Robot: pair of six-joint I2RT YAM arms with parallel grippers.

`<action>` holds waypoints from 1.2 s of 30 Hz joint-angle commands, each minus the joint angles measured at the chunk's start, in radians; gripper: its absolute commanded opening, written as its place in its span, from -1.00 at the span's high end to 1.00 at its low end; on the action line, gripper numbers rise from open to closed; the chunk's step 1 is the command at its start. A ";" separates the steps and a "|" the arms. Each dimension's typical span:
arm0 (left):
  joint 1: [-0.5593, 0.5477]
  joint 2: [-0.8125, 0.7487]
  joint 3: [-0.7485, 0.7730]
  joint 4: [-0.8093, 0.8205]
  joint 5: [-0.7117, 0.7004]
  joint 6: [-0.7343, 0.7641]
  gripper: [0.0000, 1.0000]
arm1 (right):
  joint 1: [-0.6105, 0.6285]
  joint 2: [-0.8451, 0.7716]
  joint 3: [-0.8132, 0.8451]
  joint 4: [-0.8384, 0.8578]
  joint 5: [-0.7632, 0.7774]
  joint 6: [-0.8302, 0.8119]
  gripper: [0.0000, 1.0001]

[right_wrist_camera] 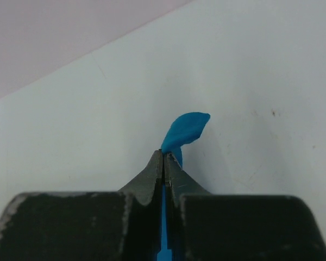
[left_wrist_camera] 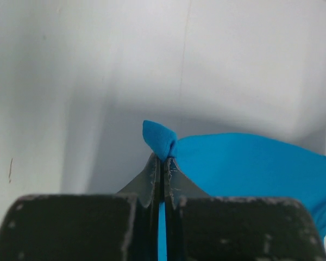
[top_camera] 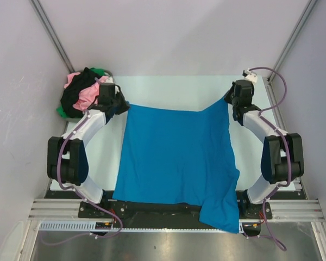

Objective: Fold and stack the t-shirts

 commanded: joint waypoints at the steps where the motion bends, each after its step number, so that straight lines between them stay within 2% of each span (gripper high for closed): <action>1: 0.001 -0.073 0.066 0.129 0.038 0.007 1.00 | -0.009 -0.155 0.060 0.152 0.105 -0.076 1.00; 4: 0.001 -0.192 0.033 0.204 0.079 0.002 1.00 | 0.031 -0.307 0.058 0.154 0.177 -0.173 1.00; 8: 0.001 -0.374 -0.017 0.224 0.055 -0.001 1.00 | 0.111 -0.529 0.060 0.168 0.262 -0.278 1.00; 12: 0.001 -0.538 -0.069 0.184 0.008 0.027 1.00 | 0.235 -0.662 0.058 0.145 0.305 -0.349 1.00; 14: 0.000 -0.567 -0.100 0.193 -0.020 0.030 1.00 | 0.264 -0.676 0.055 0.143 0.320 -0.371 1.00; 18: 0.001 -0.474 -0.103 0.169 -0.026 0.031 1.00 | 0.258 -0.560 0.056 0.151 0.349 -0.365 1.00; 21: 0.003 -0.313 -0.073 0.149 -0.039 0.024 1.00 | 0.208 -0.374 0.056 0.148 0.342 -0.287 1.00; 22: 0.003 -0.265 -0.053 0.123 -0.045 0.022 1.00 | 0.176 -0.258 0.060 0.142 0.330 -0.261 1.00; 23: 0.003 -0.157 -0.033 0.076 -0.052 0.013 1.00 | 0.163 -0.207 0.067 0.133 0.326 -0.231 1.00; 26: 0.003 0.020 0.059 -0.021 -0.051 0.001 1.00 | 0.105 0.003 0.165 -0.014 0.325 -0.109 1.00; 28: 0.003 0.062 0.107 -0.055 -0.080 0.001 1.00 | 0.080 0.042 0.191 -0.080 0.310 -0.061 1.00; 31: 0.003 -0.013 0.069 -0.005 -0.062 -0.007 1.00 | 0.070 -0.010 0.185 -0.095 0.316 -0.068 1.00; 32: 0.003 -0.054 0.053 0.032 -0.062 -0.014 1.00 | 0.070 -0.071 0.182 -0.093 0.316 -0.078 1.00; 35: 0.001 -0.241 0.016 0.069 -0.008 -0.016 1.00 | 0.085 -0.206 0.179 -0.084 0.314 -0.136 1.00; 36: 0.003 -0.351 0.016 0.068 -0.005 -0.015 1.00 | 0.115 -0.311 0.179 -0.067 0.317 -0.159 1.00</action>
